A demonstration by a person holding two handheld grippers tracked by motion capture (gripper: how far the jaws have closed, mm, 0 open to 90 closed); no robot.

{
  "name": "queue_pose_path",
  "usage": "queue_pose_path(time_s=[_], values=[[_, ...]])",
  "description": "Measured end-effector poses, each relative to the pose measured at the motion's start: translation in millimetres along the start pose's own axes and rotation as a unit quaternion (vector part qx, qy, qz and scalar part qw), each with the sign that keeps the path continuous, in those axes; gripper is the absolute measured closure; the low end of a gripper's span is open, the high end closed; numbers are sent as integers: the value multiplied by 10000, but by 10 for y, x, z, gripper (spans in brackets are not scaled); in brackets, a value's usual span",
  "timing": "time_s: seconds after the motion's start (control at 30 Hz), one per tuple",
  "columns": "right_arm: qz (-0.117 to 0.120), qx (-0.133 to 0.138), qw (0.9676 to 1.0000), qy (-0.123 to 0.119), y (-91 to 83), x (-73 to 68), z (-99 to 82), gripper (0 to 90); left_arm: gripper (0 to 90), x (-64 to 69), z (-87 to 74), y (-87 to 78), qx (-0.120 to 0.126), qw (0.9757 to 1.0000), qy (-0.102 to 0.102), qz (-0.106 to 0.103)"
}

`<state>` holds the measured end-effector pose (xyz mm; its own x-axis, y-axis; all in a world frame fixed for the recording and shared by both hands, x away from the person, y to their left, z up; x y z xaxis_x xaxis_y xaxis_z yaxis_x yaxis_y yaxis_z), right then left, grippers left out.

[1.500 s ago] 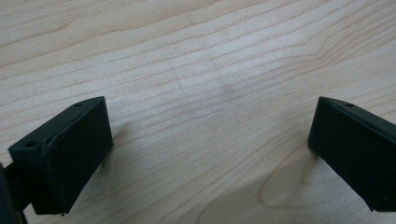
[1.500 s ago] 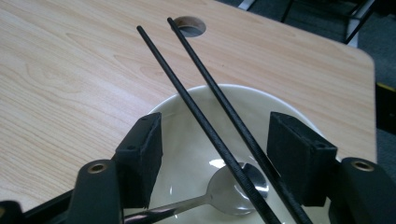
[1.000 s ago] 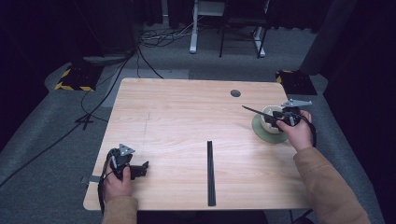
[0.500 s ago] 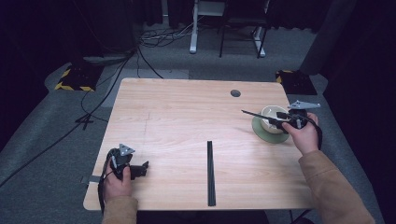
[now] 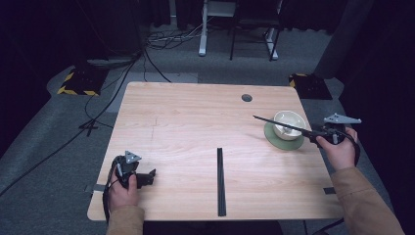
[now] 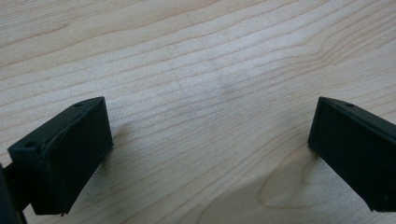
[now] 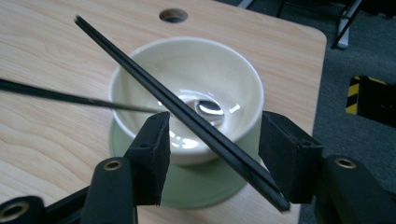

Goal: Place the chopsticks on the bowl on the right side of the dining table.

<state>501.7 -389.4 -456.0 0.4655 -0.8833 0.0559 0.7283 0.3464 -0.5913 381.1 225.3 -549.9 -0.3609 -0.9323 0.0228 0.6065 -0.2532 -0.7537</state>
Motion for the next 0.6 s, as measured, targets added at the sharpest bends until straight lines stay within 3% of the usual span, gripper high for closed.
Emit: queue_pose_path(time_s=[0.23, 0.6], values=[[-229, -154, 9996, 31, 32, 139, -132, 440, 0, 0, 0, 0, 2, 10000, -1, -1], [-552, -179, 9983, 81, 140, 365, -159, 437, 0, 0, 0, 0, 0, 10000, 2, 0]])
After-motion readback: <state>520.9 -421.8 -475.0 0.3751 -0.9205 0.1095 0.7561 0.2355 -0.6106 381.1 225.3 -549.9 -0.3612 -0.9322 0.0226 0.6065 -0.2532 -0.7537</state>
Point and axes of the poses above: each handheld gripper's, and its own axes: y roughly forward along the jaws, z roughly out of its top, x roughly to its right, the point moved 6 cm from there along y, roughly forward along the jaws
